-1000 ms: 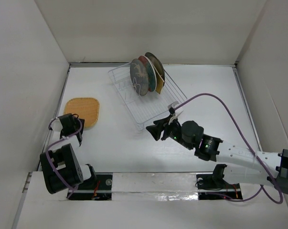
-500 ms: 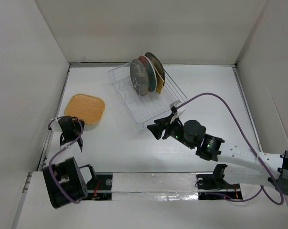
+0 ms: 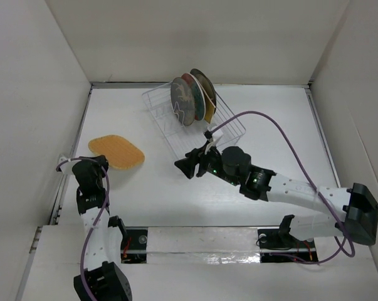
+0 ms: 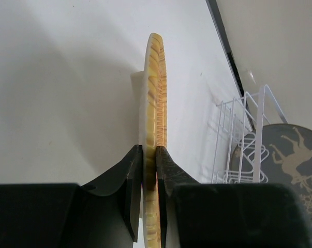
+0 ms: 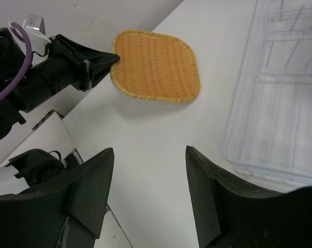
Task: Load the plates into the dish rack
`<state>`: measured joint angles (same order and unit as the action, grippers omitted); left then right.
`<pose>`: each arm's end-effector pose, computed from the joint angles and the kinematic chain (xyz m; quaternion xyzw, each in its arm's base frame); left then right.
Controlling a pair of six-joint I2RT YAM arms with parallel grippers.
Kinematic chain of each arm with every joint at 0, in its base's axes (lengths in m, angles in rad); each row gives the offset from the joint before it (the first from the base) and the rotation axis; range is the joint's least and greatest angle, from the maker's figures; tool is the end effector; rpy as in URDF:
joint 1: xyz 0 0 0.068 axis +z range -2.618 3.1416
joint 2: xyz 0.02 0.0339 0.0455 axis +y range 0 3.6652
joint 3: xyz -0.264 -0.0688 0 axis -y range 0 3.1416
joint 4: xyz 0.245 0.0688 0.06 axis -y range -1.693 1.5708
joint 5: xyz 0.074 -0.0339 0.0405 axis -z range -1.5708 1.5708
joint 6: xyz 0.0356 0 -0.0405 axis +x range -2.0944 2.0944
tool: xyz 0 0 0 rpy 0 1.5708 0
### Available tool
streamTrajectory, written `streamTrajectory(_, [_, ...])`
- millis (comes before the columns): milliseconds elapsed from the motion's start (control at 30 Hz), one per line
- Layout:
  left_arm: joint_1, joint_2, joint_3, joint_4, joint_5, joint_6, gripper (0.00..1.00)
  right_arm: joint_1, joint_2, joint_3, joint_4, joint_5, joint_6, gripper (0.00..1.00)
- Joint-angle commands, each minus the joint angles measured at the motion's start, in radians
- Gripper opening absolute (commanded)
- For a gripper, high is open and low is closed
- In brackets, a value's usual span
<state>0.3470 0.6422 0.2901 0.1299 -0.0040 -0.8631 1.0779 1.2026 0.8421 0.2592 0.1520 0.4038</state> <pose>0.1562 0.0566 0.2193 -0.4453 0.6418 -0.1578 0.6041 0.1391 0.2477 0.3185 -0.1966 0.7151 0.4096 0.5313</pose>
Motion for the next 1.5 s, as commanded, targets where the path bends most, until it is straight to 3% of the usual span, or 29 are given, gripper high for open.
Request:
streamTrajectory(0, [0.000, -0.067, 0.092, 0.027, 0.048, 0.030, 0.00, -0.013, 0.066, 0.096, 0.074, -0.067, 0.026, 0.65])
streamTrajectory(167, [0.000, -0.168, 0.196, -0.041, 0.114, 0.064, 0.00, -0.022, 0.187, 0.212, 0.071, -0.095, 0.030, 0.70])
streamTrajectory(300, [0.000, -0.184, 0.319, -0.121, 0.160, 0.098, 0.00, -0.087, 0.313, 0.294, 0.092, -0.212, 0.084, 0.75])
streamTrajectory(500, [0.000, -0.179, 0.452, -0.116, 0.277, 0.066, 0.00, -0.209, 0.446, 0.448, 0.080, -0.356, 0.164, 0.91])
streamTrajectory(667, [-0.013, -0.142, 0.547, -0.082, 0.433, 0.032, 0.00, -0.304, 0.526, 0.517, 0.143, -0.491, 0.245, 0.97])
streamTrajectory(800, [-0.013, -0.113, 0.540, -0.009, 0.617, -0.022, 0.00, -0.337, 0.564, 0.543, 0.205, -0.635, 0.291, 0.99])
streamTrajectory(1033, [-0.013, -0.102, 0.456, 0.072, 0.733, -0.079, 0.00, -0.348, 0.601, 0.505, 0.388, -0.776, 0.385, 0.98])
streamTrajectory(1067, [-0.013, -0.096, 0.442, 0.095, 0.749, -0.092, 0.00, -0.348, 0.607, 0.511, 0.411, -0.787, 0.395, 0.96])
streamTrajectory(1133, [-0.013, -0.092, 0.391, 0.183, 0.808, -0.154, 0.00, -0.348, 0.626, 0.511, 0.471, -0.825, 0.432, 0.75])
streamTrajectory(1167, [-0.013, -0.085, 0.373, 0.195, 0.820, -0.163, 0.00, -0.348, 0.627, 0.506, 0.495, -0.830, 0.463, 0.60])
streamTrajectory(1200, [-0.013, -0.084, 0.368, 0.198, 0.834, -0.166, 0.00, -0.348, 0.624, 0.487, 0.517, -0.829, 0.472, 0.27])
streamTrajectory(1267, [-0.013, -0.078, 0.374, 0.154, 0.826, -0.114, 0.00, -0.348, 0.600, 0.470, 0.531, -0.816, 0.474, 0.05])
streamTrajectory(1300, [-0.013, -0.076, 0.392, 0.090, 0.803, -0.084, 0.00, -0.348, 0.588, 0.456, 0.523, -0.793, 0.460, 0.00])
streamTrajectory(1333, [-0.013, -0.073, 0.403, 0.061, 0.796, -0.021, 0.10, -0.361, 0.572, 0.451, 0.491, -0.780, 0.443, 0.00])
streamTrajectory(1367, [-0.013, -0.072, 0.411, 0.031, 0.786, 0.011, 0.32, -0.371, 0.534, 0.451, 0.459, -0.758, 0.423, 0.00])
streamTrajectory(1467, [-0.041, -0.082, 0.455, -0.096, 0.724, 0.151, 0.64, -0.397, 0.467, 0.478, 0.272, -0.576, 0.295, 0.00])
